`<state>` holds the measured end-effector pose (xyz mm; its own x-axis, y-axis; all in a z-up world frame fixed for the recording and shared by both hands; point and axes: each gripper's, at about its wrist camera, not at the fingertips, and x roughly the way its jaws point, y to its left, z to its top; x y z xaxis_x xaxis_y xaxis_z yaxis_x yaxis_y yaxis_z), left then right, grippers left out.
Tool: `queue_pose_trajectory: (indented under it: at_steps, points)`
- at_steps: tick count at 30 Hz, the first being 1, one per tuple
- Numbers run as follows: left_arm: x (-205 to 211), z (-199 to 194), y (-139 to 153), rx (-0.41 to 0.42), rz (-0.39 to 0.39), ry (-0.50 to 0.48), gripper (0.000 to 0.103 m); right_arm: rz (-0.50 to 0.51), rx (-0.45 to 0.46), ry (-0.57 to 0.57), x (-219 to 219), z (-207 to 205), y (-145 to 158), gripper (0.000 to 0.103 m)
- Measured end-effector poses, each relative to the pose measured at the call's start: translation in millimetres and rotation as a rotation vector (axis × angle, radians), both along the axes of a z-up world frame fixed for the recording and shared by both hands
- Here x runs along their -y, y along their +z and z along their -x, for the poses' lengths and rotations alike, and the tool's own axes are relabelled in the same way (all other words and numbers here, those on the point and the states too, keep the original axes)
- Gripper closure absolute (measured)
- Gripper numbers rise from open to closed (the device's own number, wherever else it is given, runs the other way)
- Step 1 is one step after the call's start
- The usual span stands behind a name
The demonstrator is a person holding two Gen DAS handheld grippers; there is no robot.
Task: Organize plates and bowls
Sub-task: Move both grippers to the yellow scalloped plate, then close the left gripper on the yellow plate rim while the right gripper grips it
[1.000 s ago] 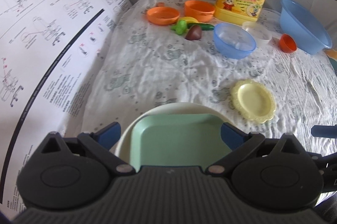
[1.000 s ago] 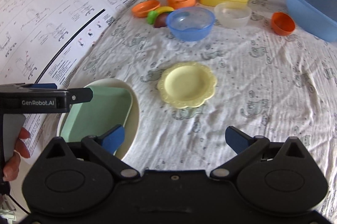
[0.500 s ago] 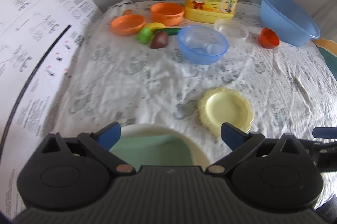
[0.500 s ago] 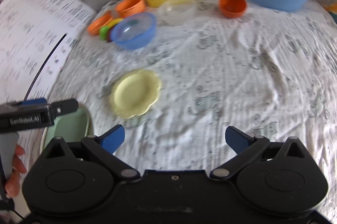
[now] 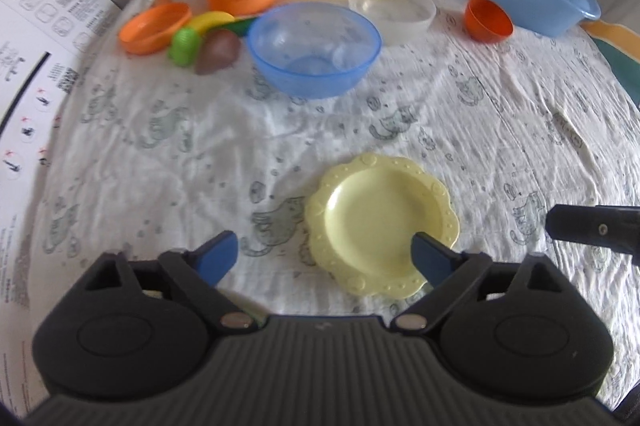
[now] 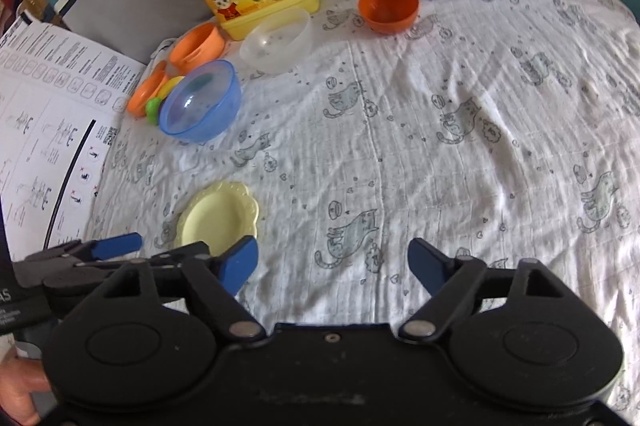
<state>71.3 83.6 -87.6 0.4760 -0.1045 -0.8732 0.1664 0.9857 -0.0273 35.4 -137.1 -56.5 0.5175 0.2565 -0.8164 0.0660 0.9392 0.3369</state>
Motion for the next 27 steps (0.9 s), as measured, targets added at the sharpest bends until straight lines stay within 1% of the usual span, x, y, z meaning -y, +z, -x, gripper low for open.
queue_pose_trajectory:
  at_steps: [2,3,5,7,8,10,11,13,15,17,19,20,21,22,24,25,26,27]
  points:
    - [2.3,-2.4,-3.0,-0.014,0.018,-0.011,0.020,-0.010,-0.005,0.000,-0.7,-3.9,-3.4,0.025]
    - [4.2,-2.9,-4.5,-0.020,0.026,-0.019,0.023,-0.014,-0.007,0.003,-1.7,-6.1,-4.7,0.027]
    - [9.9,-3.4,-7.5,-0.031,0.043,-0.040,0.034,-0.026,-0.010,0.007,-4.3,-11.2,-7.1,0.030]
    - [16.7,-2.2,-8.4,-0.024,0.048,-0.062,0.035,-0.045,-0.014,0.009,-6.5,-16.0,-10.4,0.037]
    - [20.2,-1.6,-8.1,-0.017,0.053,-0.074,0.035,-0.052,-0.019,0.008,-7.7,-18.5,-12.4,0.038]
    - [24.9,-0.2,-7.5,-0.016,0.073,-0.097,0.036,-0.063,-0.031,0.007,-10.1,-22.7,-15.9,0.047]
    - [26.5,0.6,-7.3,-0.013,0.083,-0.108,0.036,-0.071,-0.036,0.008,-11.2,-25.0,-17.8,0.049]
    - [28.8,2.6,-7.5,-0.004,0.090,-0.127,0.036,-0.084,-0.041,0.021,-16.6,-28.7,-20.4,0.056]
    - [27.8,3.1,-8.2,-0.003,0.088,-0.127,0.036,-0.086,-0.043,0.045,-24.5,-32.1,-23.2,0.058]
    - [24.3,3.0,-7.0,-0.004,0.092,-0.109,0.033,-0.090,-0.051,0.057,-32.6,-35.6,-27.2,0.060]
    - [19.0,3.1,-5.7,-0.005,0.100,-0.100,0.031,-0.082,-0.038,0.070,-39.9,-36.8,-27.9,0.062]
    - [16.1,3.4,-5.2,-0.004,0.100,-0.096,0.031,-0.075,-0.029,0.086,-44.2,-37.5,-27.3,0.064]
    - [12.8,3.5,-5.1,-0.004,0.102,-0.091,0.031,-0.074,-0.025,0.102,-46.9,-37.9,-27.3,0.073]
    - [9.0,3.1,-4.9,-0.005,0.107,-0.084,0.033,-0.075,-0.026,0.118,-50.8,-38.9,-27.9,0.079]
    - [3.3,1.1,-6.0,-0.014,0.125,-0.075,0.037,-0.061,-0.024,0.140,-56.9,-39.4,-29.5,0.085]
    - [3.1,1.3,-6.2,-0.010,0.121,-0.079,0.040,-0.053,-0.015,0.145,-59.8,-39.6,-30.1,0.087]
    - [4.1,2.1,-6.0,-0.003,0.115,-0.087,0.048,-0.050,-0.014,0.149,-61.2,-40.2,-31.0,0.087]
    - [4.9,2.6,-5.7,0.001,0.113,-0.092,0.050,-0.049,-0.011,0.149,-62.0,-40.4,-31.6,0.088]
